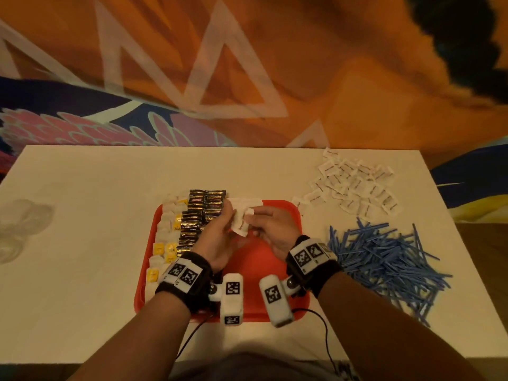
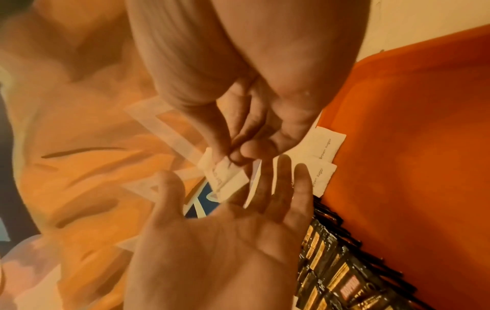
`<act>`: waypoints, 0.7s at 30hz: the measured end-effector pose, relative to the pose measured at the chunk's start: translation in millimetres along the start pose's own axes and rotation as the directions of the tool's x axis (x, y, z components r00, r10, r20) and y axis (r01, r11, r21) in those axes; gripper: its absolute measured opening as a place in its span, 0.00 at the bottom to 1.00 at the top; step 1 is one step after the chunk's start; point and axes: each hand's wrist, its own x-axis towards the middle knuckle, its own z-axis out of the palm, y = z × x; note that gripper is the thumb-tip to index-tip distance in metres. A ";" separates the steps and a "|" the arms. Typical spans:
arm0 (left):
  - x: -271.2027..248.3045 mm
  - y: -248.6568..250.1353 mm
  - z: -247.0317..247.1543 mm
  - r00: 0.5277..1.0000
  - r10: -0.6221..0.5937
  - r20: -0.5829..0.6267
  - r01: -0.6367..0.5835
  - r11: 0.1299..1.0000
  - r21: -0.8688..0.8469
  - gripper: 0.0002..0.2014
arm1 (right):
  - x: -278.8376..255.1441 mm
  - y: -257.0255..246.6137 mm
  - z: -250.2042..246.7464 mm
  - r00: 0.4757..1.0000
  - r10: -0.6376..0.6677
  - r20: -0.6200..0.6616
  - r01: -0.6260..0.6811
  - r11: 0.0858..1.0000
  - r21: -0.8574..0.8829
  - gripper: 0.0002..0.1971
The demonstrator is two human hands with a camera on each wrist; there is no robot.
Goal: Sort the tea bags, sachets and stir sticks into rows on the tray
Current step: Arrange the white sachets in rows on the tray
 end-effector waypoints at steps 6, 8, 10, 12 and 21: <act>-3.2 -9.2 -0.1 0.973 0.140 -0.185 -0.138 0.990 0.027 0.08 | -5.5 0.7 -9.6 0.999 0.043 -0.026 -0.041 0.997 0.072 0.07; -2.4 -6.6 1.1 0.951 0.208 -0.229 -0.200 0.978 0.058 0.06 | -7.7 2.8 -11.4 0.998 0.059 0.013 -0.059 0.997 0.039 0.09; -3.2 -4.4 2.8 0.937 0.256 -0.238 -0.233 0.965 0.120 0.07 | -8.1 3.5 -11.4 1.000 0.022 -0.001 -0.022 0.999 -0.029 0.09; -4.5 -3.8 3.8 0.933 0.281 -0.225 -0.248 0.955 0.165 0.07 | -7.0 2.5 -10.7 0.999 -0.043 -0.031 0.040 0.996 -0.081 0.07; -5.4 -4.2 -2.3 0.951 0.248 -0.186 -0.202 0.951 0.233 0.11 | 2.2 13.3 -7.0 0.990 -0.071 -0.122 0.062 0.995 -0.081 0.03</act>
